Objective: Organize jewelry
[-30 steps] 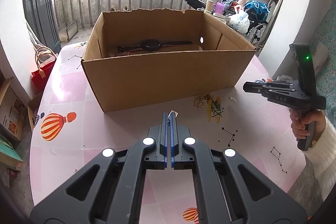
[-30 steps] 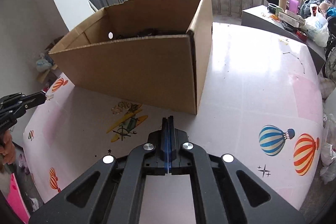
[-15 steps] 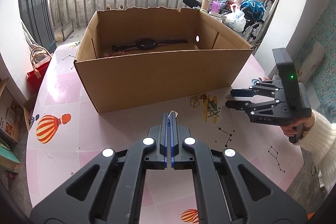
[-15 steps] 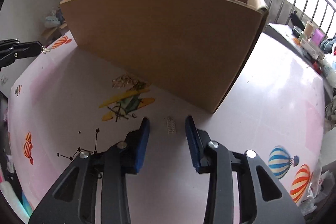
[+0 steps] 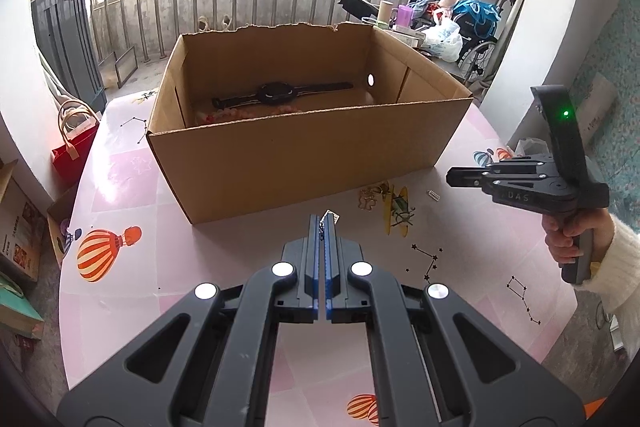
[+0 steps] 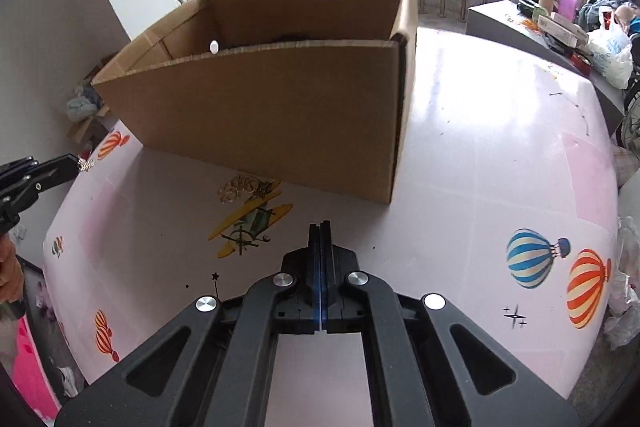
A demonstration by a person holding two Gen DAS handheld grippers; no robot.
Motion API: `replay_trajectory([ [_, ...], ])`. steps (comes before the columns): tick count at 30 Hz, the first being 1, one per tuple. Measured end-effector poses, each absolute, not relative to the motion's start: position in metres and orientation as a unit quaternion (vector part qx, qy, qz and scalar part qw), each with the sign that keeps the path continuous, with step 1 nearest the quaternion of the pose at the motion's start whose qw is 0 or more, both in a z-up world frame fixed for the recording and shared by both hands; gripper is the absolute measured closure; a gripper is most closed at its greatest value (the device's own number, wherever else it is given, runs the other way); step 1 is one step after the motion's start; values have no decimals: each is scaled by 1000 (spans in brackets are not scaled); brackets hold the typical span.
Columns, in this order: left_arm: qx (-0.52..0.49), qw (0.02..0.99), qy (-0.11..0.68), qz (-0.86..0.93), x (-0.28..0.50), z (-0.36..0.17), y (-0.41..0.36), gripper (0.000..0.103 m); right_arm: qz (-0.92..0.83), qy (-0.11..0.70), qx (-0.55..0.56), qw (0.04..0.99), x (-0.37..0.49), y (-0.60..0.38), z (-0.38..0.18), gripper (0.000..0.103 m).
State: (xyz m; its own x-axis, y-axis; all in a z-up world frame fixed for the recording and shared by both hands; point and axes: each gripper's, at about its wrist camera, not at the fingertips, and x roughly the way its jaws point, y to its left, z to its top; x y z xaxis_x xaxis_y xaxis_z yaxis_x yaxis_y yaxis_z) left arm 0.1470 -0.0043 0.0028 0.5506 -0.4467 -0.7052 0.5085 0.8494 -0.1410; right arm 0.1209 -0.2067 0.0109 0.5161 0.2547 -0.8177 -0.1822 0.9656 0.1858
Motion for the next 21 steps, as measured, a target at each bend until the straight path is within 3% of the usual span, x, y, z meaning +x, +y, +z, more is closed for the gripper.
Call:
replay_trajectory([
  [5,34,880,385,-276,145,6,-4,102,154,486,-25,860,115,-194,9,103],
  [9,28,877,387,-282,144,2,-5,102,158,481,-53,861,120,-187,-3,87],
  [14,35,876,389,-283,144,1,-8,102,129,476,-87,865,123,-174,-14,88],
  [17,36,875,390,-285,145,-1,-8,102,116,483,-79,864,124,-174,-10,98],
  [21,31,874,392,-285,147,-3,-8,102,112,494,-56,861,130,-175,-4,101],
])
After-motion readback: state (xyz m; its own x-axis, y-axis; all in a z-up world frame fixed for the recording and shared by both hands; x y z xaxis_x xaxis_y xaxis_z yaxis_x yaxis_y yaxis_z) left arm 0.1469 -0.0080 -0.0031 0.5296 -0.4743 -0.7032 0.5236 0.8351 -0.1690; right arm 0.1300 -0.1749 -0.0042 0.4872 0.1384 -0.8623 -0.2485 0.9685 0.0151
